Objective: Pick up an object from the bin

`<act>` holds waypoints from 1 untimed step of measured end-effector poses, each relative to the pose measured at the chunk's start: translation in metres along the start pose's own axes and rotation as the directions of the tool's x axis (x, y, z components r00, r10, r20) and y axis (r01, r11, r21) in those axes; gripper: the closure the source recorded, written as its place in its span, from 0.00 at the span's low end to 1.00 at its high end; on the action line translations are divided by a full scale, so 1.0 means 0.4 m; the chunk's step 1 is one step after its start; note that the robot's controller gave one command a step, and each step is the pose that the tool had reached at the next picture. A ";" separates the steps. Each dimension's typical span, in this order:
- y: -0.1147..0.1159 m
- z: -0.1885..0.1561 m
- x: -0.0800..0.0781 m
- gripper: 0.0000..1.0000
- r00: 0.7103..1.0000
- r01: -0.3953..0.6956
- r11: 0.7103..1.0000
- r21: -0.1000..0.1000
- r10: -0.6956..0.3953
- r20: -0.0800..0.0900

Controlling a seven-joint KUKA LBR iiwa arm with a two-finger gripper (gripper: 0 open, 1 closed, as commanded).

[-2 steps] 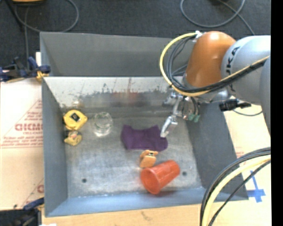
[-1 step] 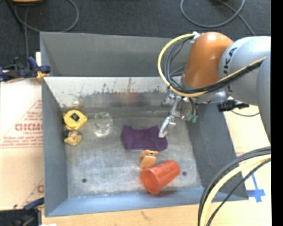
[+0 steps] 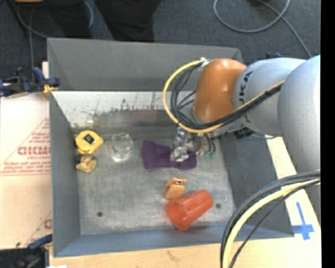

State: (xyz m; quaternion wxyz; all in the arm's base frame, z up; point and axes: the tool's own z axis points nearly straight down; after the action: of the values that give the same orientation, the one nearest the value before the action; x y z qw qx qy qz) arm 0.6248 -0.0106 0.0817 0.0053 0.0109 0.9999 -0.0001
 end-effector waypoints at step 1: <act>0.000 0.000 0.000 1.00 1.000 0.001 1.000 0.000 -0.001 0.000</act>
Offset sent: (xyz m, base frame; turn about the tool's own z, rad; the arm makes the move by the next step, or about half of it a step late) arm -0.0028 -0.0004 0.1360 -0.0257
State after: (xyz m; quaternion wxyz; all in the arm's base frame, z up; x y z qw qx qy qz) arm 0.6249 -0.0105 0.0817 0.0056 0.0106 0.9999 -0.0002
